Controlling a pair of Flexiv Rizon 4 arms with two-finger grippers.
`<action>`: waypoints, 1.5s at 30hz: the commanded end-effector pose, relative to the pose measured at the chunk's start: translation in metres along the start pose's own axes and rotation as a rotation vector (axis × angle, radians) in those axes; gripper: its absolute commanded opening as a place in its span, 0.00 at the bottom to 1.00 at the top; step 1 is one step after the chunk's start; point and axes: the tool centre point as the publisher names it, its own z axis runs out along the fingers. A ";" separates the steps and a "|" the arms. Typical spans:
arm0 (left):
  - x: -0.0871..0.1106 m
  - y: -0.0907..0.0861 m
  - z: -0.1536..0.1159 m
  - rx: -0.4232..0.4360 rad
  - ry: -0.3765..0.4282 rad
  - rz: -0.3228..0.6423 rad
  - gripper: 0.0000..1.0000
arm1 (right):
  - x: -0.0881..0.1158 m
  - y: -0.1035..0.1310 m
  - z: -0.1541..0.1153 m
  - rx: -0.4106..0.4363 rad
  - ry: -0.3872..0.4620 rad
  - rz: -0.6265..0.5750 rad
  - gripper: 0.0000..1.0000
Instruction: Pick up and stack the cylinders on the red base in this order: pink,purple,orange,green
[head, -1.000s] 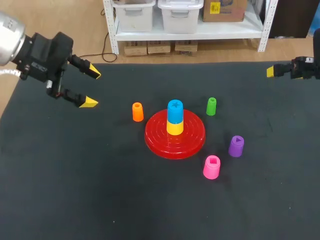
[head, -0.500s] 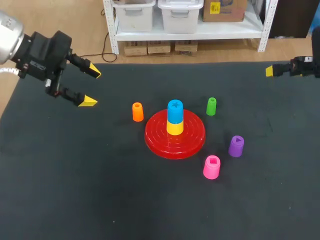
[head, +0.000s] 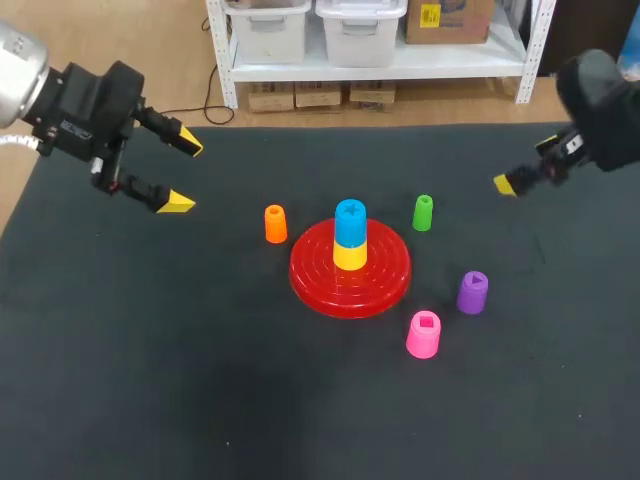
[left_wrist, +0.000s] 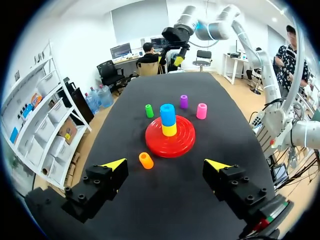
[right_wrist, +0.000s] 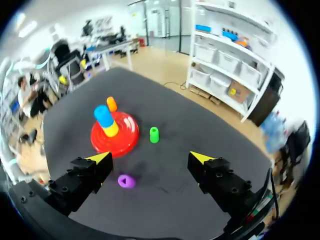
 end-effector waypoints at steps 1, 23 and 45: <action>0.001 0.001 0.000 0.002 -0.002 0.002 1.00 | -0.003 0.004 -0.009 0.090 0.112 -0.173 1.00; 0.001 0.001 0.000 0.002 -0.002 0.002 1.00 | 0.038 0.113 0.011 -0.079 0.316 -0.407 1.00; 0.001 0.001 0.000 0.002 -0.002 0.002 1.00 | 0.080 0.156 0.078 -0.040 0.454 -0.452 1.00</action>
